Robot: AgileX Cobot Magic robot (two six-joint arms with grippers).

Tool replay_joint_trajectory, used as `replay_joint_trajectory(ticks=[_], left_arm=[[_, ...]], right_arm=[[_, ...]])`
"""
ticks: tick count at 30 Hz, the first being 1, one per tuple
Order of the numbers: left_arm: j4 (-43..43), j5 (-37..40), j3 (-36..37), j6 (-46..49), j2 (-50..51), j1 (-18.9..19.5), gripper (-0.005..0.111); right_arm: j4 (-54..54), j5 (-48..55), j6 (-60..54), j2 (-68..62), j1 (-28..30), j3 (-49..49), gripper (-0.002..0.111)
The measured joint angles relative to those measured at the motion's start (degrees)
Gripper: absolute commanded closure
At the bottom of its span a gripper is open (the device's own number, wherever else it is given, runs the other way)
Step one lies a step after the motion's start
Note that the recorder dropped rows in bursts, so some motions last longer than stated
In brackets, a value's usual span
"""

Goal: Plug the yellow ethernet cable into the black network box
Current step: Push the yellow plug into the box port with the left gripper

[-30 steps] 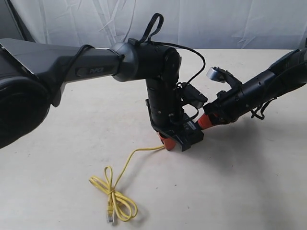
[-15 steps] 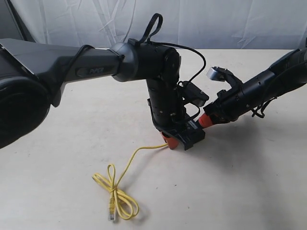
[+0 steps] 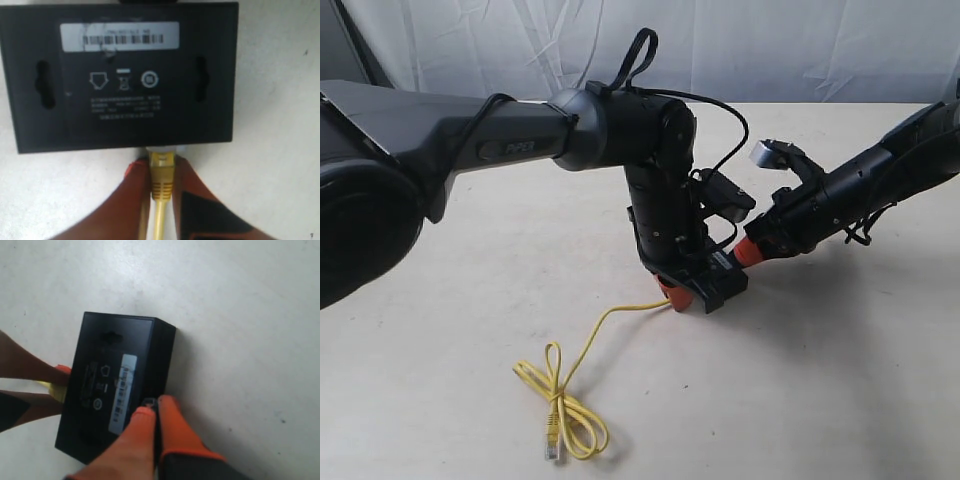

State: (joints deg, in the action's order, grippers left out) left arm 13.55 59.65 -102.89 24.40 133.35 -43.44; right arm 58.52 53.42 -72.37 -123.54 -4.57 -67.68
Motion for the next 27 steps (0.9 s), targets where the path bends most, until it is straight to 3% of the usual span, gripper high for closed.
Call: replay_joint_trajectory(ticks=[8, 16, 27], left_arm=[[0.13, -0.22, 0.00, 0.00, 0.00, 0.00, 0.104], [-0.01, -1.73, 0.00, -0.11, 0.00, 0.00, 0.059], [-2.29, -2.63, 0.00, -3.44, -0.11, 0.00, 0.033]], right_arm=[[-0.21, 0.00, -0.11, 0.00, 0.00, -0.28, 0.109], [-0.49, 0.37, -0.22, 0.00, -0.33, -0.28, 0.109], [-1.55, 0.61, -0.11, 0.00, -0.33, -0.28, 0.109]])
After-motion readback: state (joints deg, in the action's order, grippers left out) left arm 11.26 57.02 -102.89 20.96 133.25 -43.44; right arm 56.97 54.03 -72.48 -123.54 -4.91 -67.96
